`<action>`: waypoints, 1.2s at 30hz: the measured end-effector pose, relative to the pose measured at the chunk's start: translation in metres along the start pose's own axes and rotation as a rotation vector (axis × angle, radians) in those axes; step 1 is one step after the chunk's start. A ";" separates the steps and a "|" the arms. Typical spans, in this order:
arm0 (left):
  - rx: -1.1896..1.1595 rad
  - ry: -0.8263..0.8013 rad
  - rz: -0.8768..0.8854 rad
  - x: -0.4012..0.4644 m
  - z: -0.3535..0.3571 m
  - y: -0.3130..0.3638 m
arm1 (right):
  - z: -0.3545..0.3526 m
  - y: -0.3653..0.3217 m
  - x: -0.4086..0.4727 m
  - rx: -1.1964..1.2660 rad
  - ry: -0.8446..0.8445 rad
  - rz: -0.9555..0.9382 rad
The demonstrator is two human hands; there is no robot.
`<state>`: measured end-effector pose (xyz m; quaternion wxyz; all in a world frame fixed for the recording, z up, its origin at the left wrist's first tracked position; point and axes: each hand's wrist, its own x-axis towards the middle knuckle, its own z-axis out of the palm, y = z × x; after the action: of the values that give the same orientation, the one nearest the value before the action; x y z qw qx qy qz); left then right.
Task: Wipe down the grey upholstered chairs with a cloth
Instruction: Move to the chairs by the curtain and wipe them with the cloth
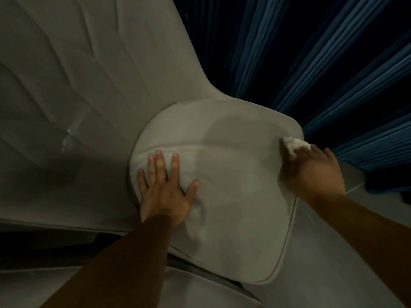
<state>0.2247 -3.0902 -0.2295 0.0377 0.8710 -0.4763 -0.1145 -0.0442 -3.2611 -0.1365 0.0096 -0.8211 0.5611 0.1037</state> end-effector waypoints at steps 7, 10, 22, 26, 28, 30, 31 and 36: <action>0.022 0.041 0.003 -0.002 0.000 0.002 | -0.020 -0.070 0.055 0.235 0.198 -0.236; 0.043 0.029 -0.001 -0.001 -0.001 0.005 | -0.001 -0.113 0.081 0.089 -0.029 -0.416; 0.049 -0.002 0.002 0.000 -0.005 0.002 | 0.030 -0.003 0.035 0.107 -0.070 -0.185; 0.059 -0.005 0.004 0.000 -0.005 0.004 | 0.012 0.040 0.035 0.207 0.121 0.030; 0.061 0.004 0.001 -0.001 -0.004 0.002 | 0.000 0.053 0.052 0.315 0.265 0.124; 0.052 0.020 0.002 0.000 -0.003 0.003 | -0.009 0.056 0.078 0.303 0.215 0.098; 0.052 0.026 0.004 0.000 -0.002 0.003 | -0.012 0.051 0.090 0.286 0.125 0.063; 0.071 0.008 -0.006 0.001 -0.002 0.004 | 0.019 0.009 0.081 0.268 -0.109 0.032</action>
<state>0.2221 -3.0931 -0.2273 0.0084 0.8737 -0.4772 -0.0944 -0.0274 -3.3368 -0.1692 0.1480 -0.7966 0.5817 0.0721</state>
